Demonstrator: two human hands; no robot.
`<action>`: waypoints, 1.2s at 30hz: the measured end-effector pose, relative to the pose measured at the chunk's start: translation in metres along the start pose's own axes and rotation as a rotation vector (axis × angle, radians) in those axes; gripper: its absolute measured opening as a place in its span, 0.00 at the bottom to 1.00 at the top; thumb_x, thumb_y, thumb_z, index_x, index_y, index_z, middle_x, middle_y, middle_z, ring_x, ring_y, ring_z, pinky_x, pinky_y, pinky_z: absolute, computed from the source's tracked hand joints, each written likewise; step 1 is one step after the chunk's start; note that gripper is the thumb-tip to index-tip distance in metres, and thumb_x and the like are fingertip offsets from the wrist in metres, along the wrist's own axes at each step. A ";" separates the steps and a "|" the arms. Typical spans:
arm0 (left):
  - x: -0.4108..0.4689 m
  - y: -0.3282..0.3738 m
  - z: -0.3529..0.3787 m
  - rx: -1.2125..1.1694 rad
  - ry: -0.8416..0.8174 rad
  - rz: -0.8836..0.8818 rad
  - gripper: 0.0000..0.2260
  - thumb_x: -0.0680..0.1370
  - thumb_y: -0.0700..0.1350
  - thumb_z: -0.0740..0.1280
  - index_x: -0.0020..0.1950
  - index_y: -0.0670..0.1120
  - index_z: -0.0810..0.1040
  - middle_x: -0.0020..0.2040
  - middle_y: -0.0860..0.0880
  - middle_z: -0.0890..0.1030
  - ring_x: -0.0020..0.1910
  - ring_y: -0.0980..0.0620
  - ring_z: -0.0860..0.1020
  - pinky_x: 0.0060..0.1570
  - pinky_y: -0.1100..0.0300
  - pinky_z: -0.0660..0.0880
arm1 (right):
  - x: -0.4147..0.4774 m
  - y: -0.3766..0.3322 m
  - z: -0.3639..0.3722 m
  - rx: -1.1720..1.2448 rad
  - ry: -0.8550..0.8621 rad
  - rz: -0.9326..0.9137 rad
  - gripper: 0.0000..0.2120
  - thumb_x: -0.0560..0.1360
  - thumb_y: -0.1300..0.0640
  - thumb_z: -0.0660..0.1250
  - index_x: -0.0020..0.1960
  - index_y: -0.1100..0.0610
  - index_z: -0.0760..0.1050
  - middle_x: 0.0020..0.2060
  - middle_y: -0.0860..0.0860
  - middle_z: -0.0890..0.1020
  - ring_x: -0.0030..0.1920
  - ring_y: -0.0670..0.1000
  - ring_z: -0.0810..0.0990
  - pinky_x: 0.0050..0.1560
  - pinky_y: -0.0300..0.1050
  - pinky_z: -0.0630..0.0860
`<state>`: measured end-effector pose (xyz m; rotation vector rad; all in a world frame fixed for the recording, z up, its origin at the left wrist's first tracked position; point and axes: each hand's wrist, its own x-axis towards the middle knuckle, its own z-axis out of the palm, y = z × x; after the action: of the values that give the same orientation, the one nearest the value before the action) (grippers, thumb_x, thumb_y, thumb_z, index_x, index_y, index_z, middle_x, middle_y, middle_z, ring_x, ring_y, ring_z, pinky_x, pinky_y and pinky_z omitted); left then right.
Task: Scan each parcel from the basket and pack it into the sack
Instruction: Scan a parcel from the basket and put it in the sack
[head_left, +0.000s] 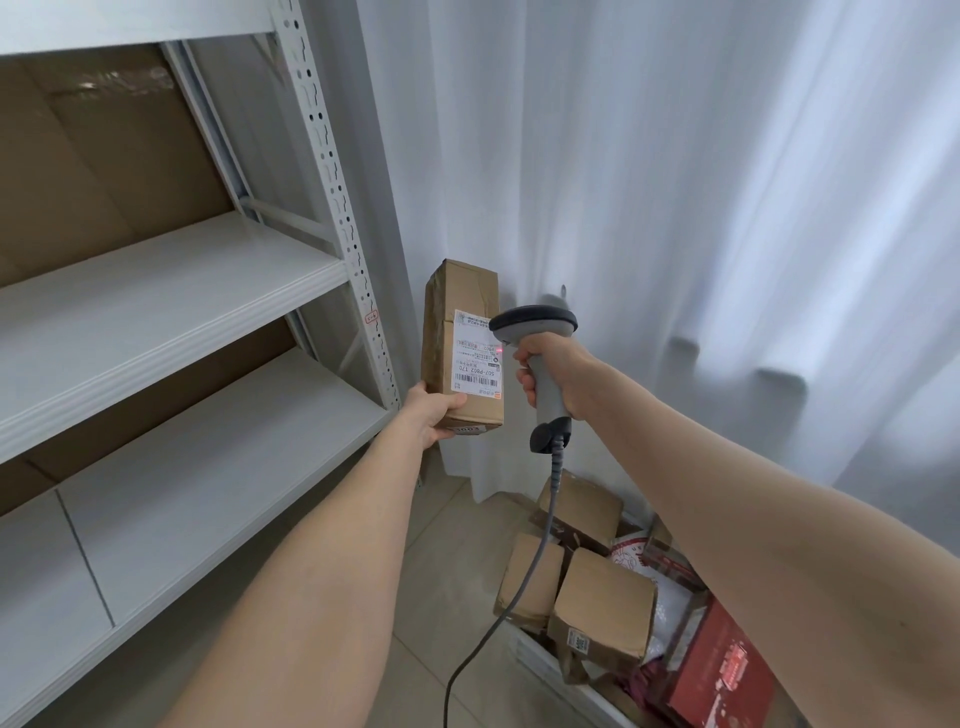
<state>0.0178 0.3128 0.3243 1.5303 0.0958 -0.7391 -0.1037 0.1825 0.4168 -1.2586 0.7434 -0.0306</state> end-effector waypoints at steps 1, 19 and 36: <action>-0.001 0.000 -0.001 0.001 0.000 0.002 0.25 0.75 0.32 0.67 0.71 0.43 0.66 0.65 0.42 0.76 0.62 0.41 0.75 0.57 0.42 0.75 | -0.001 0.001 0.001 0.002 0.000 -0.003 0.04 0.76 0.62 0.62 0.42 0.60 0.70 0.28 0.54 0.73 0.20 0.47 0.70 0.24 0.35 0.71; -0.026 0.004 0.020 -0.048 0.068 0.032 0.24 0.76 0.34 0.68 0.70 0.41 0.66 0.64 0.40 0.75 0.60 0.40 0.76 0.46 0.45 0.77 | -0.018 0.020 -0.024 -0.011 -0.062 0.003 0.04 0.76 0.61 0.64 0.45 0.60 0.70 0.28 0.56 0.81 0.21 0.47 0.72 0.25 0.36 0.73; -0.084 0.000 0.034 -0.016 0.191 0.076 0.24 0.75 0.35 0.69 0.69 0.41 0.67 0.65 0.41 0.75 0.61 0.41 0.75 0.47 0.45 0.77 | -0.073 0.022 -0.050 -0.053 -0.162 -0.017 0.02 0.75 0.62 0.63 0.46 0.60 0.70 0.25 0.54 0.75 0.20 0.47 0.71 0.25 0.35 0.72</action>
<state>-0.0612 0.3127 0.3686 1.5777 0.1844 -0.5299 -0.1943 0.1782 0.4279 -1.3010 0.5965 0.0765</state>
